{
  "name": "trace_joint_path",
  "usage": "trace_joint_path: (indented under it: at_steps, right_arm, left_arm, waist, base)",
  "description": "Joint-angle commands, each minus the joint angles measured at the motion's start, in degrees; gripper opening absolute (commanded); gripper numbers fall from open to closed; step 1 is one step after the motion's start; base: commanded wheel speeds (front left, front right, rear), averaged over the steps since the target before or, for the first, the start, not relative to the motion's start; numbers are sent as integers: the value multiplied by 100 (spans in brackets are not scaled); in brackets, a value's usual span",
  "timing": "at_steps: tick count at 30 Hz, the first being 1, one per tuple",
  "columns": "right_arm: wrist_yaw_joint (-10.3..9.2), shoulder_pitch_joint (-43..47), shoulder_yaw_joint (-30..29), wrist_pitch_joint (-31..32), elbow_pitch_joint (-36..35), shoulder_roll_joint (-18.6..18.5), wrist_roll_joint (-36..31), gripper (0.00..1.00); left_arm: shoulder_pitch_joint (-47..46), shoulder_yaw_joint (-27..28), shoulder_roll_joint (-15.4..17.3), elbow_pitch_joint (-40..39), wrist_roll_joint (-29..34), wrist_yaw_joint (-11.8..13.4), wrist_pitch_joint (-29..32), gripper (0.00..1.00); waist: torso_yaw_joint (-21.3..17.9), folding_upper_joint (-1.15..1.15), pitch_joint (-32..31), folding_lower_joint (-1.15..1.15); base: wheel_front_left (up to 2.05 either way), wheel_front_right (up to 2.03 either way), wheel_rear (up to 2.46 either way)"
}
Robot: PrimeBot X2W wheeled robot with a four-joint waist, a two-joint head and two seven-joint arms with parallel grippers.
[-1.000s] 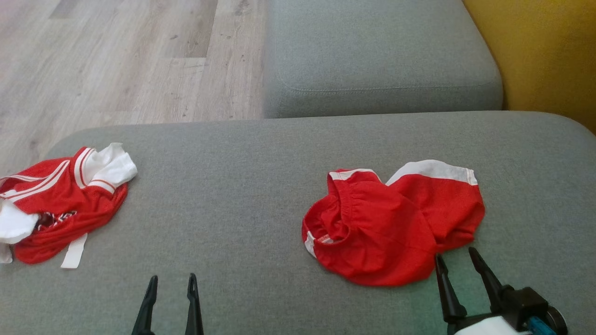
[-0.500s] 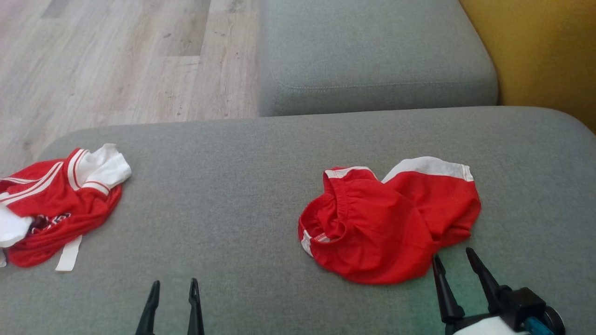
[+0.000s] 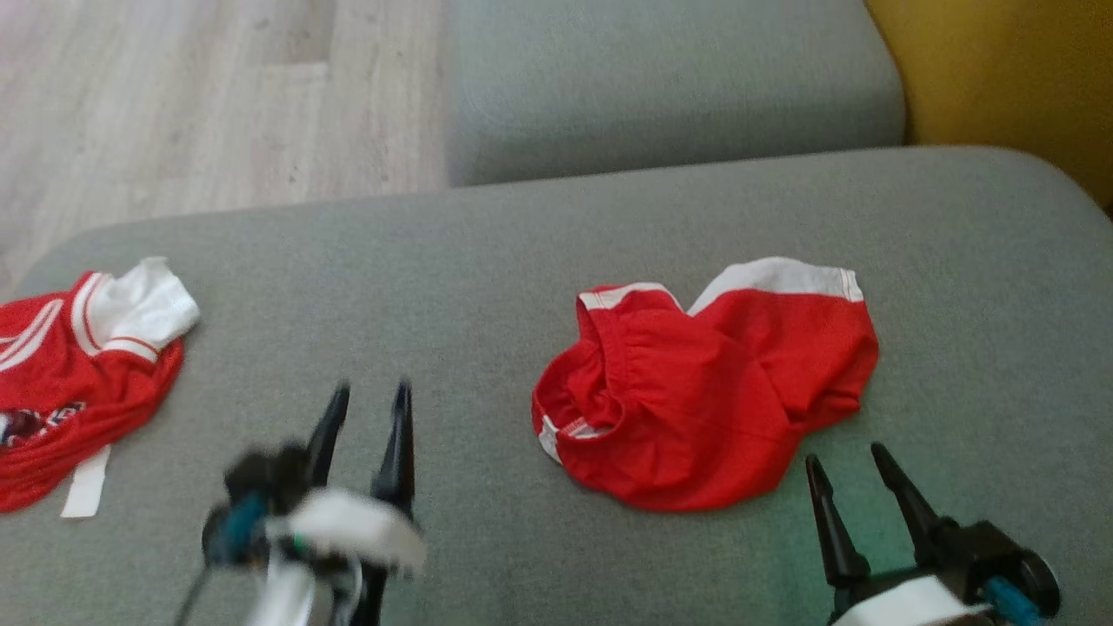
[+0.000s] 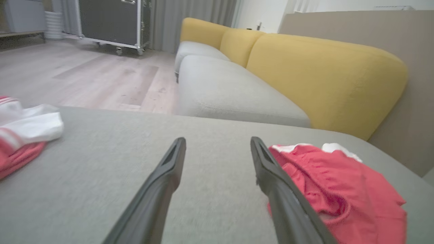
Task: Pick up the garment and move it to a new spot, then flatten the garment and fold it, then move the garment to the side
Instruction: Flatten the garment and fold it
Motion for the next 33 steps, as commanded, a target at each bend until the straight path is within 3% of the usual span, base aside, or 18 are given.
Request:
trace_joint_path:
  at_steps: [1, 5, 10, 17, 24, 33]
  right_arm:
    - [-4, -363, 157, -23, -232, -116, 2, 100]
    - [-4, -457, 214, -23, -279, -168, -10, 100]
    - [-4, -764, 348, -23, -356, -281, 17, 100]
    - [-4, -1137, 439, -23, -432, -266, 71, 100]
    - [-4, -1300, 425, -23, -445, -199, 105, 100]
    - [-4, -1344, 367, -23, -430, -138, 85, 100]
  left_arm:
    - [-626, 196, -11, -117, -157, -93, 221, 100]
    - [-1331, 239, -11, 24, -634, -260, 879, 100]
    - [-2584, 369, -13, 381, -1765, -354, 2154, 100]
    - [-3753, 310, -14, 1023, -2722, -68, 3730, 100]
    - [-4231, 270, -14, 1526, -3209, 142, 4631, 100]
    - [-4249, 48, -14, 1686, -3635, 277, 4901, 100]
  waist:
    - [-114, 0, 186, 0]
    - [-212, 0, 414, 0]
    - [-412, 0, 920, 0]
    - [-737, 0, 1520, 0]
    - [-975, 0, 1869, 0]
    - [-1165, 0, 1926, 0]
  base:
    - [0, 0, 0]
    - [0, 0, 0]
    - [0, 0, 0]
    - [0, 0, 0]
    - [0, 0, 0]
    - [0, 0, 0]
